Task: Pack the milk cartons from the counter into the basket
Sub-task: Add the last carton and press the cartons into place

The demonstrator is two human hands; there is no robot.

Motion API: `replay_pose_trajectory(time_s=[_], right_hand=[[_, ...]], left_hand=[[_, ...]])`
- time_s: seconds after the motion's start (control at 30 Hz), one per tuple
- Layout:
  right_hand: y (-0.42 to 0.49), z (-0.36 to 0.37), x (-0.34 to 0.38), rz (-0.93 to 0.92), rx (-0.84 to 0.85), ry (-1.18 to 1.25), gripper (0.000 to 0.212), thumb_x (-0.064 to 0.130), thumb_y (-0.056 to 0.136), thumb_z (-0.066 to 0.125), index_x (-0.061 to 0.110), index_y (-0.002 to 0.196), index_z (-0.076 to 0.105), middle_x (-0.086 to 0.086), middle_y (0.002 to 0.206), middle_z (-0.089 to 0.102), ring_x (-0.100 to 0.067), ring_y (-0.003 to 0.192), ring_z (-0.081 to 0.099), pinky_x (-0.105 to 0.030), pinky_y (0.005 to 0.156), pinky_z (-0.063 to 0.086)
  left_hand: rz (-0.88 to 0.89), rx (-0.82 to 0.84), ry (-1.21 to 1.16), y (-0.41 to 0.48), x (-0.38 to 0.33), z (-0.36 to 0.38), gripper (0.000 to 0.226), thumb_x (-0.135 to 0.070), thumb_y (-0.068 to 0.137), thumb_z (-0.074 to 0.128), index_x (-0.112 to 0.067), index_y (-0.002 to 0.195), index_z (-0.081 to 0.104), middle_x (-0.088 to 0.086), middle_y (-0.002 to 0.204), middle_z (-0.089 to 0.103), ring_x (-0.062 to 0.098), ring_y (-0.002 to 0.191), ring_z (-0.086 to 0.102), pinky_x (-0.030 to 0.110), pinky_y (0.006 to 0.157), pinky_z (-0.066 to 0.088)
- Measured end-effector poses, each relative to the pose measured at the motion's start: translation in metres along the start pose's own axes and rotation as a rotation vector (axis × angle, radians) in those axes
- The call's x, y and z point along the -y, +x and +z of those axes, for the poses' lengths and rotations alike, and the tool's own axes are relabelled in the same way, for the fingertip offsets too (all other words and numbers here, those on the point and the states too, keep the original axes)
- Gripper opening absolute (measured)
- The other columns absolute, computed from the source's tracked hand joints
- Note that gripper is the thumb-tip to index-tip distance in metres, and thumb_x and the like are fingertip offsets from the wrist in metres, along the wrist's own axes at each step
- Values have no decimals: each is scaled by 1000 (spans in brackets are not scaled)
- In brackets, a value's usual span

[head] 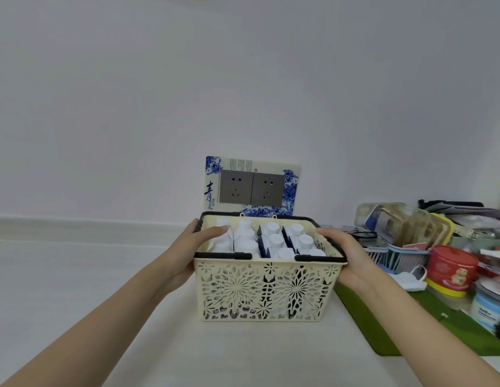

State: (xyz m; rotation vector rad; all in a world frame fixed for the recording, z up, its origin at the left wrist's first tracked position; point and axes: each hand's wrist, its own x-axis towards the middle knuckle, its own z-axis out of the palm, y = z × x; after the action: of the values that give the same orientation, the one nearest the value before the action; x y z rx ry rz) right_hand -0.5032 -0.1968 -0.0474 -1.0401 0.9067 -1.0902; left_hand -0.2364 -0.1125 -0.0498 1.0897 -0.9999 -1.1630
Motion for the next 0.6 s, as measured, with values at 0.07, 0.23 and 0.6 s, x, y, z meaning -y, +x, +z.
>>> replay_pose_trajectory(time_s=[0.07,0.23,0.6], right_hand=[[16,-5,6,-31,-76,-56,24,26,90,56,8,79,69,-12,67,73,-24,57,67,-32,60,49],[32,-17,3,-538,-271,-824,53,54,96,35,19,126,61,0,136,58,-14,119,54,-33,96,40],[39,-33,10,-640,46,-1547,92,90,60,28,43,138,45,19,152,35,-5,142,26,-34,113,21]], left_hand=[[9,-17,-12,15,2,11,46,-24,84,68,-18,127,55,8,123,67,26,104,67,35,73,56],[204,-240,404,33,10,24,92,-71,71,58,-35,149,25,-3,158,28,19,141,33,37,107,32],[381,-143,1054,55,13,33,114,-93,40,56,-36,138,46,-10,142,52,13,129,49,31,99,39]])
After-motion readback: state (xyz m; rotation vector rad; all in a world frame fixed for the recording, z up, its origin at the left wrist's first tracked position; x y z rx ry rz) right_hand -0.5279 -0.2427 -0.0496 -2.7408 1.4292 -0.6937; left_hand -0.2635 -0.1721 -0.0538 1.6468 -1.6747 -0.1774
